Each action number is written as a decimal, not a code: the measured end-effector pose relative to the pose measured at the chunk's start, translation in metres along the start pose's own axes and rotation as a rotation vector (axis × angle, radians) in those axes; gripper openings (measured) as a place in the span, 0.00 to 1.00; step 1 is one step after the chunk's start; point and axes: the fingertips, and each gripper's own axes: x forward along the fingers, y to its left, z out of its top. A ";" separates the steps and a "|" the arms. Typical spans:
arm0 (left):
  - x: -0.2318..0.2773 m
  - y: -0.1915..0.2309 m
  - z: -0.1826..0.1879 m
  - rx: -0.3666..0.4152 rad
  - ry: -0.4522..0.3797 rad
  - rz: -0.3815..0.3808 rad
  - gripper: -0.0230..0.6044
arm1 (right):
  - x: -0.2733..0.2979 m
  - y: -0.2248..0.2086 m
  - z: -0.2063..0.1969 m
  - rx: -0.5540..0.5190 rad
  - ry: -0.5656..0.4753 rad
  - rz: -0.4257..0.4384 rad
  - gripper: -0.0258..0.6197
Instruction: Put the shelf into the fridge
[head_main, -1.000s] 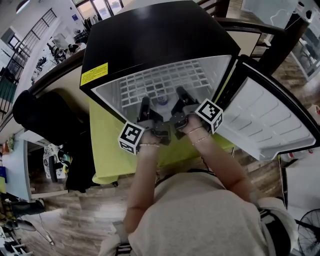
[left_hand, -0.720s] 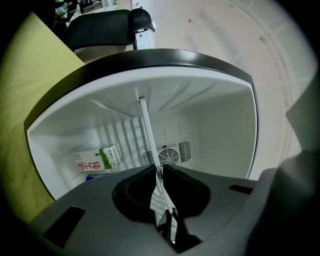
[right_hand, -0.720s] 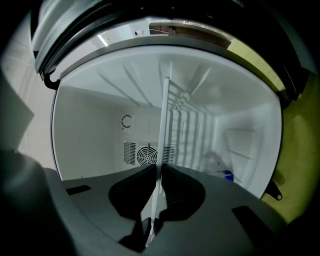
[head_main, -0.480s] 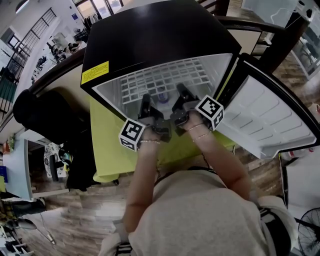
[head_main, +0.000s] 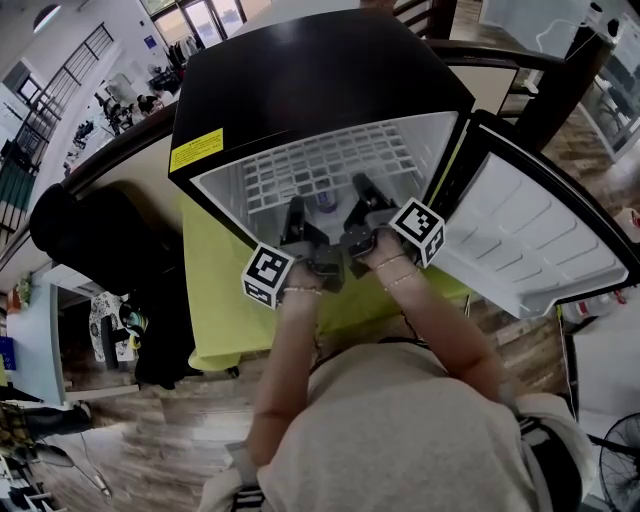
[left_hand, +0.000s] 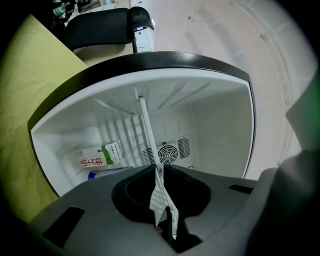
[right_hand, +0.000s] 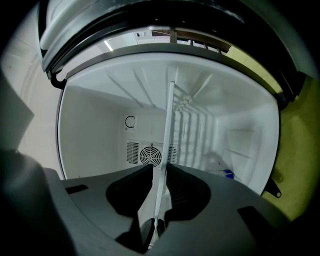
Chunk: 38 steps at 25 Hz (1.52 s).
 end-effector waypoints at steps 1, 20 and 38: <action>-0.001 -0.001 -0.003 0.004 0.007 -0.001 0.12 | -0.001 0.001 0.000 0.003 -0.004 0.004 0.17; -0.044 -0.032 -0.025 0.378 0.170 -0.077 0.04 | -0.049 0.033 -0.032 -0.345 0.098 0.138 0.03; -0.071 -0.075 -0.060 1.017 0.349 -0.185 0.06 | -0.088 0.064 -0.079 -1.186 0.362 0.212 0.05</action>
